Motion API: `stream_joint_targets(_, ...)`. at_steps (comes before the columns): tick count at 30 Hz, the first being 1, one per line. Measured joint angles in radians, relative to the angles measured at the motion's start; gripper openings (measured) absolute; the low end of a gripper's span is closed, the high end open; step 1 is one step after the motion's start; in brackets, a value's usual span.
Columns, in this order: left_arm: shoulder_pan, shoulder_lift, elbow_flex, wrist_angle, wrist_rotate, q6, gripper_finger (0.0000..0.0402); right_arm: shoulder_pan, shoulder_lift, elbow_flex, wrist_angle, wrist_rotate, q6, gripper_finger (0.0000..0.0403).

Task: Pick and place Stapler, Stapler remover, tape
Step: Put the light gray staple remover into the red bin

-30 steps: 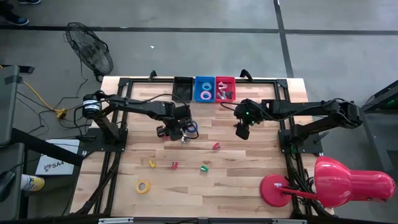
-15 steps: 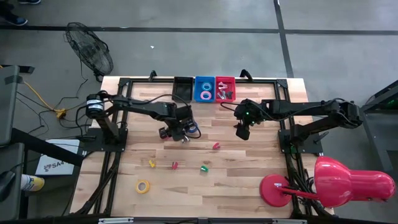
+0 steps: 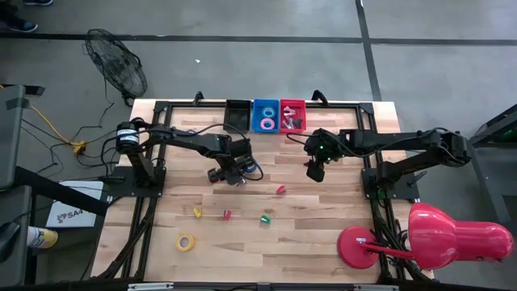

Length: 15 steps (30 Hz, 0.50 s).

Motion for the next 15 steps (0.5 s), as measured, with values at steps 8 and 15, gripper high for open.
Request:
stream_joint_targets(8, 0.000, 0.000, 0.000, 0.016, 0.055, -0.056, 0.0199, 0.000, 0.000, 0.000, 0.000, 0.000, 0.000, 0.0201)
stream_joint_targets(15, 0.000, 0.000, 0.000, 0.061, 0.054, -0.076, 0.0160, 0.000, 0.000, 0.000, 0.003, 0.000, 0.022, 0.0201)
